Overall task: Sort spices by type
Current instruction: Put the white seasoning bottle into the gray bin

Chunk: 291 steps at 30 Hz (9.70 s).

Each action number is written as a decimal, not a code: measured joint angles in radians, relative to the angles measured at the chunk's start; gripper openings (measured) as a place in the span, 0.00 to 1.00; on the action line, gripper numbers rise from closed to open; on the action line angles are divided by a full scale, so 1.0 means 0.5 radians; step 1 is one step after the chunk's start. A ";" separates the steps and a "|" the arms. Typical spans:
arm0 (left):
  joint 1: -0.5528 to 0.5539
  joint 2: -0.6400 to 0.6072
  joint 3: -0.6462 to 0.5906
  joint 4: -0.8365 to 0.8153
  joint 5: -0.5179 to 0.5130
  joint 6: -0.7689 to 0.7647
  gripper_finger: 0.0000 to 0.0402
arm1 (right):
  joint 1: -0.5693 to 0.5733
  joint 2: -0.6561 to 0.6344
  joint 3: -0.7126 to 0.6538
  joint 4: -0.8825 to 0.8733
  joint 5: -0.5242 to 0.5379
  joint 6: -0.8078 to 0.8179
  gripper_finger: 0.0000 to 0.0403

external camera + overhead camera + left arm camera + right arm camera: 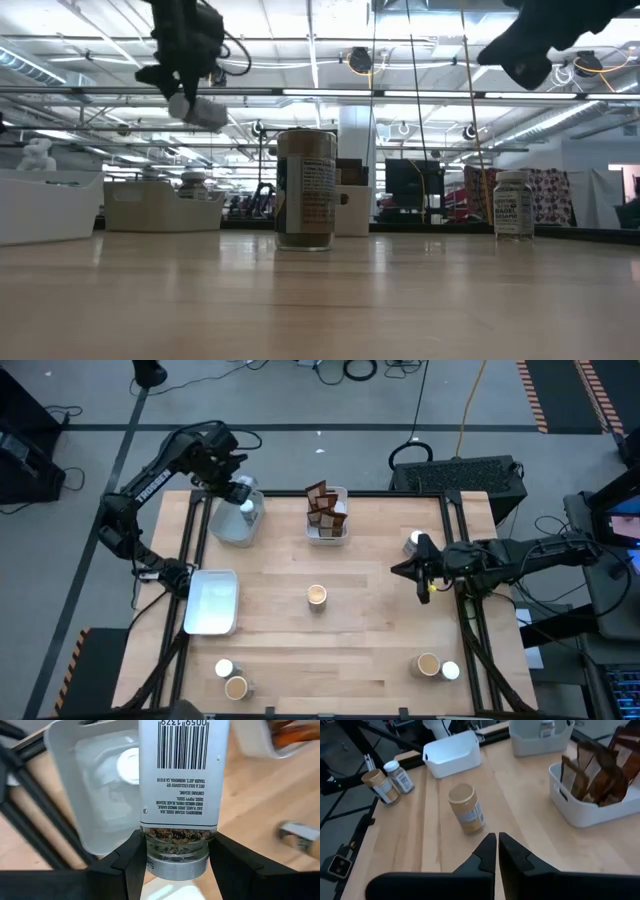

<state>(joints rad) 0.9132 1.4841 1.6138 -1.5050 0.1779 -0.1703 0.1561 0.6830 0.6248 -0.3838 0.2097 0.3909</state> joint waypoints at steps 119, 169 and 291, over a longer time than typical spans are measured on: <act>-1.167 0.327 0.205 0.638 0.774 -0.719 0.47 | -0.323 1.609 0.951 0.970 0.256 -2.950 0.77; -1.146 0.323 0.205 0.746 0.721 -0.562 0.47 | -0.326 1.701 0.947 0.936 0.071 -2.437 0.41; -1.175 -0.299 -0.330 2.337 0.343 0.704 0.53 | -0.841 1.470 0.955 1.525 -0.994 -0.919 0.44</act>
<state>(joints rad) 0.3256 1.3346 1.4487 -0.3364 0.3492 0.1817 -0.2646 1.4180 1.1023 0.3786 -0.2871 -0.0688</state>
